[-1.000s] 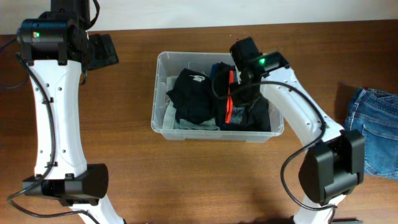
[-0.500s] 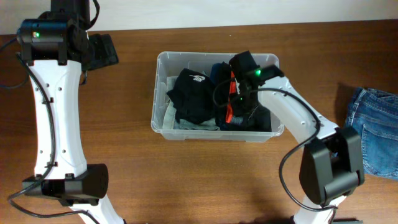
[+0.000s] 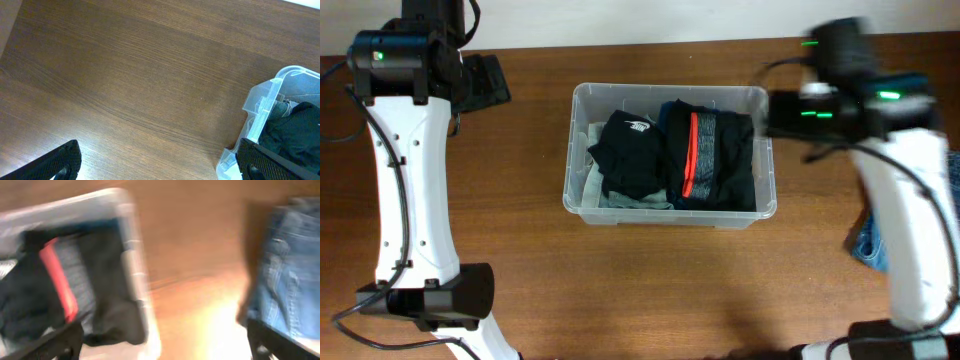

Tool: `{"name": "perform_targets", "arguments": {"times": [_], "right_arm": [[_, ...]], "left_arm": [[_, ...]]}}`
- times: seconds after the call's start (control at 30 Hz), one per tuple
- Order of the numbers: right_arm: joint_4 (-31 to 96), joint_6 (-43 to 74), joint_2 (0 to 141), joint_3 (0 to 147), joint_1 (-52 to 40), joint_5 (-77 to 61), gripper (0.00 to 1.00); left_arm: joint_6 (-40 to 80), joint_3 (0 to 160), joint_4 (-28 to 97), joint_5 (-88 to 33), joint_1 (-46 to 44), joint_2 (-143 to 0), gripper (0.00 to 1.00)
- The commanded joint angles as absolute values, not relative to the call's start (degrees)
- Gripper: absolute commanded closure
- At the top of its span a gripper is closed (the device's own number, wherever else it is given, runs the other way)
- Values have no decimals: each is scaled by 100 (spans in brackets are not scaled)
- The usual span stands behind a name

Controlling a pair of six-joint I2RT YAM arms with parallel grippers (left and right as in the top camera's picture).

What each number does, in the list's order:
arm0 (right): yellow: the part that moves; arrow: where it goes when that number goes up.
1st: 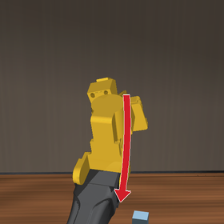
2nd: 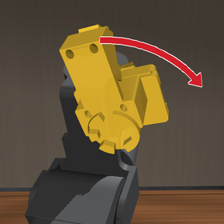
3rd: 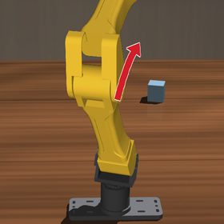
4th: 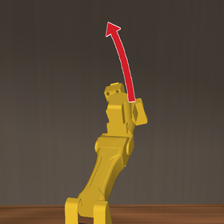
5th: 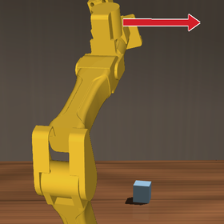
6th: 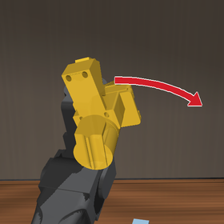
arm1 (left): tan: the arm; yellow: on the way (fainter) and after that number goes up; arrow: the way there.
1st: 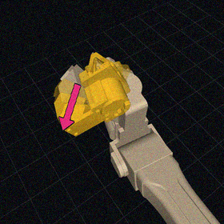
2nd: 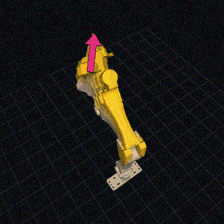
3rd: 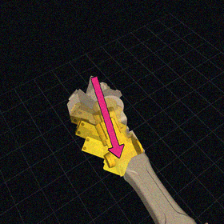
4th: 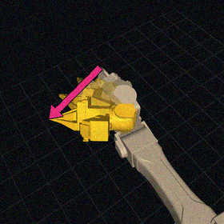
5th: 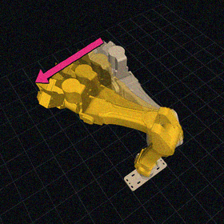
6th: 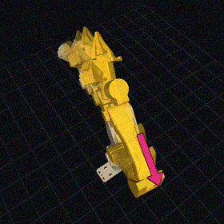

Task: Pack container
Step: 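Move the right gripper back to the blue jeans on the right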

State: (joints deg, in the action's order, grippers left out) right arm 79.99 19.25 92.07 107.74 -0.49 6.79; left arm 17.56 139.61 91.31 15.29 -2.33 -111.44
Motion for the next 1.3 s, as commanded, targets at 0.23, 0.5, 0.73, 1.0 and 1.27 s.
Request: {"name": "perform_targets", "arguments": {"times": [0.23,0.5,0.73,1.0,1.27], "right_arm": [[8597,2327,9198,10634,2991,71,1],[8324,2327,9198,9708,5057,-1024,1],[7336,2451,9196,7999,6045,-1446,1],[5590,2401,9196,6189,6696,-1796,2],[4344,2259,9196,5483,6453,-1986,2]], "left_arm": [[1750,13965,9137,1586,-220,-11126,0],[1750,13965,9137,1588,-220,-11126,1],[1750,13965,9137,1588,-217,-11126,0],[1750,13965,9137,1588,-217,-11126,1],[1750,13965,9137,1588,-220,-11126,1]]}}
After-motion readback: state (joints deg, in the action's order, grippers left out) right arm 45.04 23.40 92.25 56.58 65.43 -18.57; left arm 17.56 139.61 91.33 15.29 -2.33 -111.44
